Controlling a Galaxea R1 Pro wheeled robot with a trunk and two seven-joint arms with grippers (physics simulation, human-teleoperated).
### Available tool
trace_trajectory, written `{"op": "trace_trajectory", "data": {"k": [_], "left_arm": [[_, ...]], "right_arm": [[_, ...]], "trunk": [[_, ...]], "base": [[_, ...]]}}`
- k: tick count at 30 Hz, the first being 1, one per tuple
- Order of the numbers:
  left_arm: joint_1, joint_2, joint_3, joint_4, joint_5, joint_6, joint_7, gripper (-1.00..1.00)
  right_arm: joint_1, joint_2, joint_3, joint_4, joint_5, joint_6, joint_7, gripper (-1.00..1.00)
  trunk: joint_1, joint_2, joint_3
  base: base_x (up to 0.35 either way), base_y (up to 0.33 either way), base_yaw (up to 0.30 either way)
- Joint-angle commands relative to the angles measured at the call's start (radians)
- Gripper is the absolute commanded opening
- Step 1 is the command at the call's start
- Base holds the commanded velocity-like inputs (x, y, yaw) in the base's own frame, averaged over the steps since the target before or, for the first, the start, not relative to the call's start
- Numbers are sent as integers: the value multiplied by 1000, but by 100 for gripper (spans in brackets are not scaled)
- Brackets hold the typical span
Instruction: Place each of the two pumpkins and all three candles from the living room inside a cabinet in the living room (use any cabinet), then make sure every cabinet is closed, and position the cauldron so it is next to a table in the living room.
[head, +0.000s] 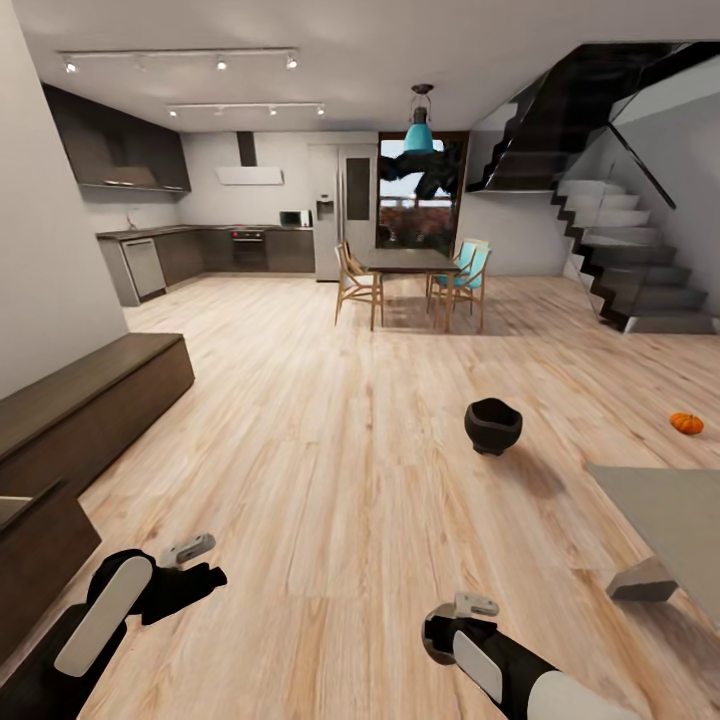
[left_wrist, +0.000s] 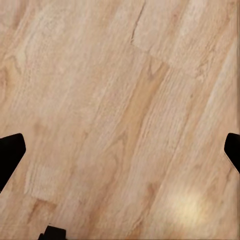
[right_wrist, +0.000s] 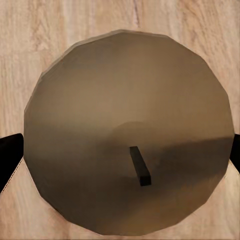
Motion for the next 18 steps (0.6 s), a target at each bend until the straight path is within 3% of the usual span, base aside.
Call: {"op": "trace_trajectory", "data": {"k": [1,18], "left_arm": [[-1,1,-2,-1,10,0,10,100],[-1,1,-2,-1,10,0,10,100]], "right_arm": [[-1,-1,7,-2,-4,3,-7,-100],[-1,-1,7,-3,-4,3,-7,-100]], "trunk": [[0,0,-1],[0,0,-1]], "base": [[317,-41,0],[314,-4,0]]}}
